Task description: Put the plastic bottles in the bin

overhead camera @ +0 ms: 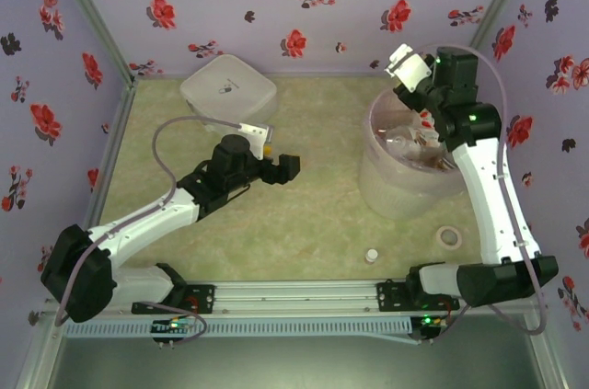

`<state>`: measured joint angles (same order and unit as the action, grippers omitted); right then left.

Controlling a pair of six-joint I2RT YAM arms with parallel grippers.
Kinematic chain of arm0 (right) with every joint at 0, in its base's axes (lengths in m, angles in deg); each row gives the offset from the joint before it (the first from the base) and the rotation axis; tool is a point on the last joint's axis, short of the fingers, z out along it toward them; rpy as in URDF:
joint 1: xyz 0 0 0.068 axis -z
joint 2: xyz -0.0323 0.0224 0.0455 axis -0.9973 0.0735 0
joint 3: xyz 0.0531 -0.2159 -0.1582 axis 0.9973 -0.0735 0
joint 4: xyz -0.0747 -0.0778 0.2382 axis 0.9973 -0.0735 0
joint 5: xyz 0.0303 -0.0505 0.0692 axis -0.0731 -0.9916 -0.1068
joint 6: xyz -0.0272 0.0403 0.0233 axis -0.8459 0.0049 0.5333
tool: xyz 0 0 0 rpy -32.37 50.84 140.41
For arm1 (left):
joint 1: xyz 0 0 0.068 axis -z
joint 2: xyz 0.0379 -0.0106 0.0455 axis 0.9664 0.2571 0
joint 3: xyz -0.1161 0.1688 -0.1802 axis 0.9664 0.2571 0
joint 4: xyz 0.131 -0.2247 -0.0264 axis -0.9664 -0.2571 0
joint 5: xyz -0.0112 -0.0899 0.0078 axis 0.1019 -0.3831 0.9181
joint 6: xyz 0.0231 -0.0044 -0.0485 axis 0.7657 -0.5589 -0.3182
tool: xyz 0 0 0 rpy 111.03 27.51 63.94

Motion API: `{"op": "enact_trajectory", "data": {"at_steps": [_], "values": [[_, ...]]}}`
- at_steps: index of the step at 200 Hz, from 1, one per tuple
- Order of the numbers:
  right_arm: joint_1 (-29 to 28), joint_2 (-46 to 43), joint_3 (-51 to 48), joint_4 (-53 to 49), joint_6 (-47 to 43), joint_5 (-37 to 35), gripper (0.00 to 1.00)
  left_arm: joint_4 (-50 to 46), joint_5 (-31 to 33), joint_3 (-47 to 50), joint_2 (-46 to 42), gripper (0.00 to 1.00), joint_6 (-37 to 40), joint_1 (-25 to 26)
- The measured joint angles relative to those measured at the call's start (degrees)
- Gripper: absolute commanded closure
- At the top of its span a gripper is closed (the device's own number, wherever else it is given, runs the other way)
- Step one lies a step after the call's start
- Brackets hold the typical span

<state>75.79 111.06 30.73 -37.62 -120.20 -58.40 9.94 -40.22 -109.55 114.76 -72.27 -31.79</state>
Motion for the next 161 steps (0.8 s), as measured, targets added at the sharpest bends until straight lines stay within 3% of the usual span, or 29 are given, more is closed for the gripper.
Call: {"op": "enact_trajectory", "data": {"at_steps": [21,44,46,54,79,83,86,122,161], "values": [[0.02,-1.64,-3.89,-0.17,-0.22,1.31,0.90,-0.24,0.02,0.00,0.37,0.03,0.02,0.00],[0.44,-4.15,-4.50,-1.60,0.48,2.91,0.58,-0.79,0.00,0.00,0.52,0.03,0.02,0.00],[0.48,-4.44,-4.50,-1.79,0.68,3.13,0.50,-0.79,0.02,0.00,0.57,0.03,0.02,0.00],[0.66,-5.40,-4.48,-2.64,1.53,3.89,0.37,-0.81,0.00,0.00,0.72,0.04,0.02,0.00],[0.63,-8.35,-3.50,-6.71,5.18,5.18,0.13,-0.79,0.00,0.00,1.88,0.04,-0.02,0.00],[0.63,-8.70,-3.06,-7.21,5.79,5.46,0.03,-0.79,-0.02,0.00,2.08,0.04,-0.02,0.00],[0.63,-8.92,-2.69,-7.61,6.34,5.55,0.01,-0.79,-0.02,0.00,2.21,0.04,-0.02,0.00],[0.72,-11.39,1.88,-8.98,11.67,6.45,0.03,-0.63,-0.04,0.00,2.60,0.04,-0.22,-0.09],[1.95,-11.89,3.91,-7.23,23.93,7.63,0.30,-0.59,-0.04,0.00,2.60,0.03,-0.44,-0.09]]}}
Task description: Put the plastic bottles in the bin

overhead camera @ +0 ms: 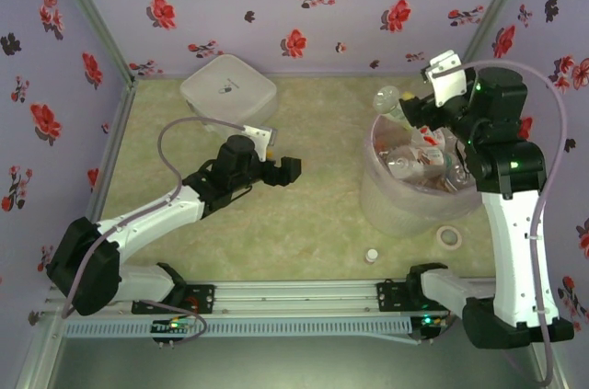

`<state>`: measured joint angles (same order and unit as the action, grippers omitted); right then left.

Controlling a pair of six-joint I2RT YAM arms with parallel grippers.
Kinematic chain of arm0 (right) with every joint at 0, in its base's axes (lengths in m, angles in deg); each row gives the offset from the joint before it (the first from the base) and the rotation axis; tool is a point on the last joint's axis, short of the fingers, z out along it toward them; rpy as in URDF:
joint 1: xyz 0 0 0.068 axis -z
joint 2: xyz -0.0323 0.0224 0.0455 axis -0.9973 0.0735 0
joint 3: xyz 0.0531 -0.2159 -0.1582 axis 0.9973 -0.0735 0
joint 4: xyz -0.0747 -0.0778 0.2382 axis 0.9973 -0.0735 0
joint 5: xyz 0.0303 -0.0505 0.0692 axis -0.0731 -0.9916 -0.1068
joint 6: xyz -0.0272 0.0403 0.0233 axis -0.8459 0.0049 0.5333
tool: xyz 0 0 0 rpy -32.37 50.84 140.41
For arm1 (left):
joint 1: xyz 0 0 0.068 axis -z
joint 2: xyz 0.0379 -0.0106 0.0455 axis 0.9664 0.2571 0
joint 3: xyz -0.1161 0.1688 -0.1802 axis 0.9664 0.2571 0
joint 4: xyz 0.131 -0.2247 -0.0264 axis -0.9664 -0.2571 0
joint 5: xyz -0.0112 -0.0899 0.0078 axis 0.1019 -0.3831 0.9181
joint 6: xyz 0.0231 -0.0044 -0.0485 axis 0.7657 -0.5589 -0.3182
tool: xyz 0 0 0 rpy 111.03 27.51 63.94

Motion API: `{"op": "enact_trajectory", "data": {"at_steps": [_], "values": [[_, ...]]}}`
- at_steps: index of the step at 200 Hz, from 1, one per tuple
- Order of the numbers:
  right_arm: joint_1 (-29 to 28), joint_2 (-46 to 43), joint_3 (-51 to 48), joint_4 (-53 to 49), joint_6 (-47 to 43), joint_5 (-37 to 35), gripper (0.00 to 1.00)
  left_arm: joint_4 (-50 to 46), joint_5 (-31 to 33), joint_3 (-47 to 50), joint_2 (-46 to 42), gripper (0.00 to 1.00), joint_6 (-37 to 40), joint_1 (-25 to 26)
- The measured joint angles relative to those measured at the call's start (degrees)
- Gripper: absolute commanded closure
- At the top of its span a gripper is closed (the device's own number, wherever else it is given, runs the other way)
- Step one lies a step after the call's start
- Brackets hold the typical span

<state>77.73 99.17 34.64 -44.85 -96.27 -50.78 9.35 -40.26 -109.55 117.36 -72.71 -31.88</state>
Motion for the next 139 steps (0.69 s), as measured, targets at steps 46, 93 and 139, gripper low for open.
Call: {"op": "enact_trajectory", "data": {"at_steps": [46,93,139], "values": [[0.20,7.43,0.81,3.54,19.19,2.78,0.43,0.04,-0.48,0.00,0.00,0.03,-0.22,0.00],[0.13,10.10,-5.03,6.91,26.29,3.19,0.56,0.00,-0.87,0.00,-0.02,0.04,-0.22,0.00],[0.20,3.63,-13.31,11.30,28.50,3.13,0.56,0.07,-1.29,-0.55,0.55,0.03,-0.24,0.00]]}}
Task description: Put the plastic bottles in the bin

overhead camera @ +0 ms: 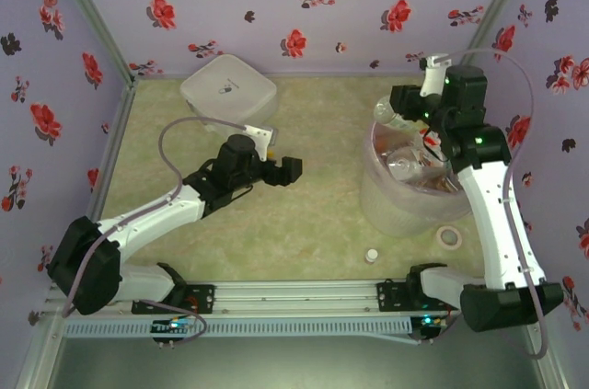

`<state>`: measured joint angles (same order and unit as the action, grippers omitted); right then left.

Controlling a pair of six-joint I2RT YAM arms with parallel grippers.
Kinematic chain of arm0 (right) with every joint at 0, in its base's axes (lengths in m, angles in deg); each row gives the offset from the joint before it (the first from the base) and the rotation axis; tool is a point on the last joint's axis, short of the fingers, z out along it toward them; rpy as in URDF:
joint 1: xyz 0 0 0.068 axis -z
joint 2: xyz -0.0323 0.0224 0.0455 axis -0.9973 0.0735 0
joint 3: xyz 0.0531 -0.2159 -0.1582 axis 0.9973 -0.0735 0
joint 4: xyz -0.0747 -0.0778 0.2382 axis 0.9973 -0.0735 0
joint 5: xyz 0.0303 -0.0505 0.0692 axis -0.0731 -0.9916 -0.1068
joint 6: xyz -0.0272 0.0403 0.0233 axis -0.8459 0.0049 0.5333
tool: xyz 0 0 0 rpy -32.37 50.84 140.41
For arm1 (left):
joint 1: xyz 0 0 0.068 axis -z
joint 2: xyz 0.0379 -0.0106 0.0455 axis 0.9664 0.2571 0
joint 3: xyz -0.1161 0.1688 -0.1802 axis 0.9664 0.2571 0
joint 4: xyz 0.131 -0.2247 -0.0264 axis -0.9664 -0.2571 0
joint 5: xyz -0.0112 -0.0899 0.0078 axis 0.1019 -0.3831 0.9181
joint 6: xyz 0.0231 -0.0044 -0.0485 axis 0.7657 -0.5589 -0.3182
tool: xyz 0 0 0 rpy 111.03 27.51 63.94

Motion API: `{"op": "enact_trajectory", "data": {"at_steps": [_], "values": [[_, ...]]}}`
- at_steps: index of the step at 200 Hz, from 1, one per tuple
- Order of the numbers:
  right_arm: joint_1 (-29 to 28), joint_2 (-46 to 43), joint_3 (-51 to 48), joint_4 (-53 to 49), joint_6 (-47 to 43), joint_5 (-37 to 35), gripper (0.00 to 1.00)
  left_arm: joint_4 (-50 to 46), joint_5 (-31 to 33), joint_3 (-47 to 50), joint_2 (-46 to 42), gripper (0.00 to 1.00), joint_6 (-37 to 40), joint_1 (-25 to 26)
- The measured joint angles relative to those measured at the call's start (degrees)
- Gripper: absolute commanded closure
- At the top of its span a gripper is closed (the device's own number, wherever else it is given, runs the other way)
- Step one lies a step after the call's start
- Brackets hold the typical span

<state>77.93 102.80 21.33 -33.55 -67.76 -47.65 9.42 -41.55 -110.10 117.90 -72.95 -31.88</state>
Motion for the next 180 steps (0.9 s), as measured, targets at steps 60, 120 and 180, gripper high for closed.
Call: {"op": "enact_trajectory", "data": {"at_steps": [60,120,180], "values": [[5.16,-4.63,-5.92,2.21,4.04,0.96,0.46,0.17,-0.52,-0.09,0.28,0.04,-0.20,0.00],[8.96,0.31,-9.07,8.55,10.86,12.48,0.43,1.03,-1.09,-0.11,1.62,0.03,-0.59,0.00],[8.70,6.19,-9.40,16.76,13.66,23.76,0.43,0.98,2.58,-0.11,1.64,0.03,-3.65,-3.06]]}}
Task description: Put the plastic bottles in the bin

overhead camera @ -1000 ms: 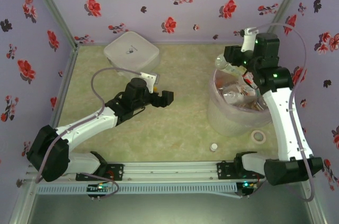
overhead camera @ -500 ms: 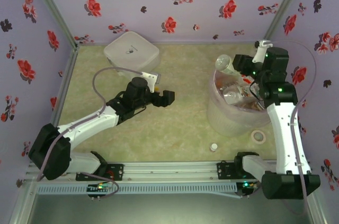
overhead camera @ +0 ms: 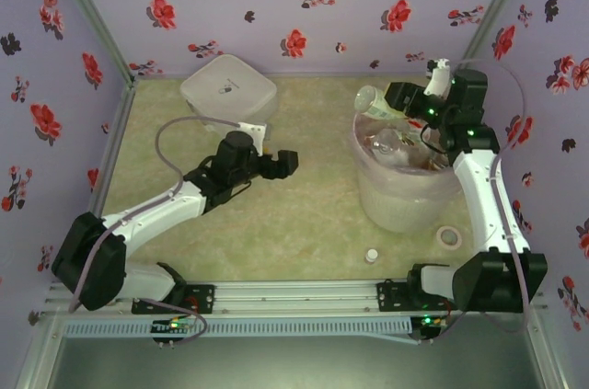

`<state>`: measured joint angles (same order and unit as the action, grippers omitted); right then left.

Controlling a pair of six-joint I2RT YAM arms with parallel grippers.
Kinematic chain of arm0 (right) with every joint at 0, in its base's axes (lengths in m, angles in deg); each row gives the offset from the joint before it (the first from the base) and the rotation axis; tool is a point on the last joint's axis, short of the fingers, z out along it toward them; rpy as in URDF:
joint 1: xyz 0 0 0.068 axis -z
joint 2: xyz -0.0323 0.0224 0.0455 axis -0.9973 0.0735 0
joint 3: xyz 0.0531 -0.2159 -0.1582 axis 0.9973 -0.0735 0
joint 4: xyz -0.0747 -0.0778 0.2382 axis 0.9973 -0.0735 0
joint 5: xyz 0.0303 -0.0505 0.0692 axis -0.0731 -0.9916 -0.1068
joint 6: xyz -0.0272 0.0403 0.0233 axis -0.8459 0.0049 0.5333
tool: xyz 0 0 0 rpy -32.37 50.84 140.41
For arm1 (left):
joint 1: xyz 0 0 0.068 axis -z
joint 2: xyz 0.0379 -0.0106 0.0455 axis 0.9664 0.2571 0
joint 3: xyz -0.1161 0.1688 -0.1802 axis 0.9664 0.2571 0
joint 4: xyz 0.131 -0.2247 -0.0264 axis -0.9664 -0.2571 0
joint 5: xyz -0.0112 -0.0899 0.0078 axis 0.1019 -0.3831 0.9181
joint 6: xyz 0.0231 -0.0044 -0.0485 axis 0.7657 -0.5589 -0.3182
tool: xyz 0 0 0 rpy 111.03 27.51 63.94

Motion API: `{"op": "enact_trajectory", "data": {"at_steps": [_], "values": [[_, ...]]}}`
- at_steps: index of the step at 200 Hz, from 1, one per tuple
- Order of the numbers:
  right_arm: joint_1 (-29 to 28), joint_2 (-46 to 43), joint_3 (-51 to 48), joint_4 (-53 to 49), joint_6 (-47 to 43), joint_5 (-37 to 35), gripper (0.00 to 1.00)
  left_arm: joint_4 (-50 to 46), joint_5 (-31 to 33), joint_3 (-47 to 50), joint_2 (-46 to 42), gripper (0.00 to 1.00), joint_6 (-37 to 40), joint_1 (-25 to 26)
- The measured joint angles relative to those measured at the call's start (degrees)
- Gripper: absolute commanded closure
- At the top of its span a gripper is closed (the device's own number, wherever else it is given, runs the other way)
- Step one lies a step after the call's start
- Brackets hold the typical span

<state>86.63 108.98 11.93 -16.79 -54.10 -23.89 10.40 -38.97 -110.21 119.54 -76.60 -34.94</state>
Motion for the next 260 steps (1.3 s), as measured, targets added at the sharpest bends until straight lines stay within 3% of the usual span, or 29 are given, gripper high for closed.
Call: {"op": "enact_trajectory", "data": {"at_steps": [68,98,132,177,211,238,260], "values": [[-0.09,-0.17,-3.37,3.96,-0.09,6.93,0.42,-0.02,0.92,-0.11,-0.13,0.04,-1.01,-2.29],[-0.52,-0.07,-2.05,-1.01,-3.58,7.41,0.38,-0.13,0.94,-0.46,-1.22,0.05,-1.01,-3.13],[-0.11,-0.20,5.27,-11.63,-6.51,0.20,0.21,-0.04,0.92,-1.49,-1.49,0.05,-1.03,-3.21],[0.72,-2.73,20.61,-23.98,-10.47,-19.37,0.09,-0.04,0.92,-1.51,-1.49,0.05,-1.18,-3.21],[4.37,-7.96,24.85,-32.48,-10.36,-33.64,0.04,-0.04,0.87,-1.51,-1.49,0.04,-1.18,-3.32],[12.48,-10.60,22.18,-37.59,-7.96,-34.38,0.03,-0.04,0.59,-1.51,-1.46,0.04,-1.16,-3.45],[18.12,-12.46,15.21,-38.29,-5.29,-27.36,0.01,-0.04,0.15,-1.51,-1.46,0.04,-1.14,-3.61]]}}
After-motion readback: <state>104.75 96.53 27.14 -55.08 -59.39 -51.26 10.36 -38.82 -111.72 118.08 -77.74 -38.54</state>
